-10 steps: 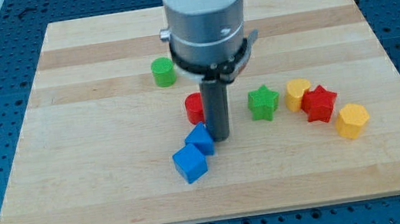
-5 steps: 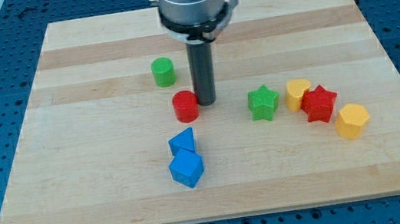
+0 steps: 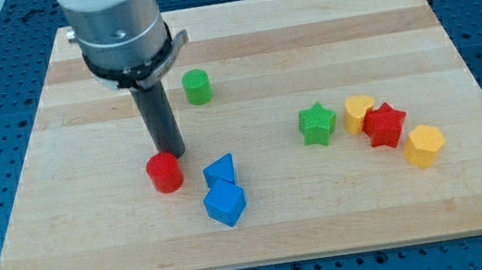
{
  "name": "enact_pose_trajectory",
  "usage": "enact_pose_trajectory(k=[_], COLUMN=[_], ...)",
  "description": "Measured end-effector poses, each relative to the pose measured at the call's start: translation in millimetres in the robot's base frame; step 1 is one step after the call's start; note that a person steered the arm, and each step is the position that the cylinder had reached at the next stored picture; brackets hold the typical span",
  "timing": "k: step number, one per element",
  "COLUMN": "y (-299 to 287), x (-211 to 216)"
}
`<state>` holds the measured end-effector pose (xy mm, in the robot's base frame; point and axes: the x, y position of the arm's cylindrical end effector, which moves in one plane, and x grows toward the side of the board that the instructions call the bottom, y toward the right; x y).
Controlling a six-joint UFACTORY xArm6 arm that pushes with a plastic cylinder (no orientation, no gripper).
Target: Push the red circle to the left side of the blue cube
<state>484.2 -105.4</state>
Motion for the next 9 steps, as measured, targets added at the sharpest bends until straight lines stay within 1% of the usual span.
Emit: enact_pose_trajectory(k=[2,3,4,5,6,7,8,9], y=[-69,-60,-29,-15,-32,-67,-69,-40], x=[-11,2,3,18,17,15,40,42])
